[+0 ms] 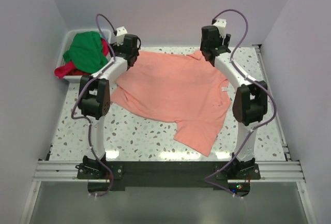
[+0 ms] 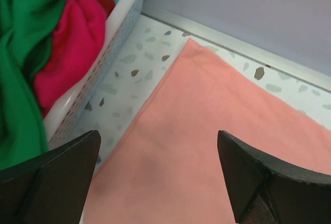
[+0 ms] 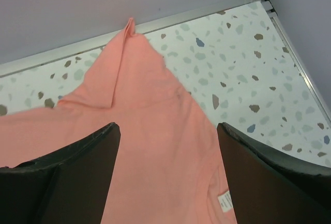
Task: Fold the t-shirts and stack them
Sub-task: Flatten the tshirt out
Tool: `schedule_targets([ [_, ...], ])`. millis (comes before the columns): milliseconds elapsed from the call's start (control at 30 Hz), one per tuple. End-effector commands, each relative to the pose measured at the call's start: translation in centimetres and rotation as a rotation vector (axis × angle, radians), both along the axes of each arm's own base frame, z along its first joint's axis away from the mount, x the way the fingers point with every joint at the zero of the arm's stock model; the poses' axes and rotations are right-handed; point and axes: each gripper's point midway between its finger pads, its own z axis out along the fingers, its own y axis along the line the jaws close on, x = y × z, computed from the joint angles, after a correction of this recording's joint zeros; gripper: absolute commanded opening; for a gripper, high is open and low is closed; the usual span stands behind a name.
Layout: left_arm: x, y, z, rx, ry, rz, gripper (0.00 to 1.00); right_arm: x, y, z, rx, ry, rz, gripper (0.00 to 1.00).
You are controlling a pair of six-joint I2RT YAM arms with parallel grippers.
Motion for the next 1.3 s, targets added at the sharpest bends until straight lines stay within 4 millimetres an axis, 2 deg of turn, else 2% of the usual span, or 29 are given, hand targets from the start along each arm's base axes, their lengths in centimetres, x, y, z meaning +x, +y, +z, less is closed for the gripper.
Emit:
schedule_targets([
  [0,-5.4,-0.1,2.1,-0.066,0.079,0.021,1.00,-6.1,3.6,0.9,0.049,0.071,0.065,0.80],
  [33,-6.7,0.2,1.8,-0.068,0.100,0.022,1.00,-7.0,4.0,0.7,0.055,0.085,0.081,0.80],
  [100,-8.0,0.2,1.0,-0.077,0.131,0.012,1.00,-9.1,4.8,-0.2,0.084,0.113,0.117,0.79],
  [167,-9.7,0.1,-0.4,-0.093,0.179,-0.006,0.99,-10.5,5.7,-1.1,0.121,0.151,0.160,0.77],
  [200,-10.1,-0.1,-0.9,-0.100,0.194,-0.018,0.97,-11.6,6.0,-2.2,0.134,0.179,0.175,0.76],
  [233,-11.0,-0.2,-1.9,-0.109,0.223,-0.029,0.96,-12.5,6.2,-2.0,0.152,0.185,0.187,0.74],
  [267,-11.4,-0.4,-2.5,-0.120,0.237,-0.040,0.91,-13.4,6.2,-3.0,0.160,0.211,0.191,0.73],
  [333,-12.7,-0.5,-3.9,-0.141,0.271,-0.046,0.87,-14.6,6.7,-2.9,0.197,0.213,0.214,0.70],
  [367,-13.2,-0.4,-4.2,-0.144,0.277,-0.045,0.82,-15.4,6.7,-3.9,0.198,0.238,0.219,0.69],
  [433,-14.4,-0.3,-5.0,-0.157,0.294,-0.042,0.78,-16.3,7.1,-4.1,0.216,0.245,0.233,0.68],
  [467,-14.8,-0.2,-5.1,-0.159,0.294,-0.032,0.76,-16.9,7.0,-5.1,0.210,0.268,0.237,0.68],
  [667,-16.4,0.1,-5.5,-0.163,0.321,0.029,0.66,-18.6,7.4,-7.3,0.203,0.318,0.254,0.68],
  [1033,-20.1,1.2,-7.9,-0.145,0.378,0.070,0.66,-20.0,7.6,-10.7,0.191,0.380,0.257,0.68],
  [1100,-21.0,1.5,-8.6,-0.146,0.390,0.074,0.66,-20.2,7.6,-10.9,0.191,0.384,0.257,0.67],
  [1267,-21.7,1.6,-10.3,-0.183,0.405,0.086,0.66,-20.3,7.6,-11.0,0.183,0.387,0.260,0.68],
])
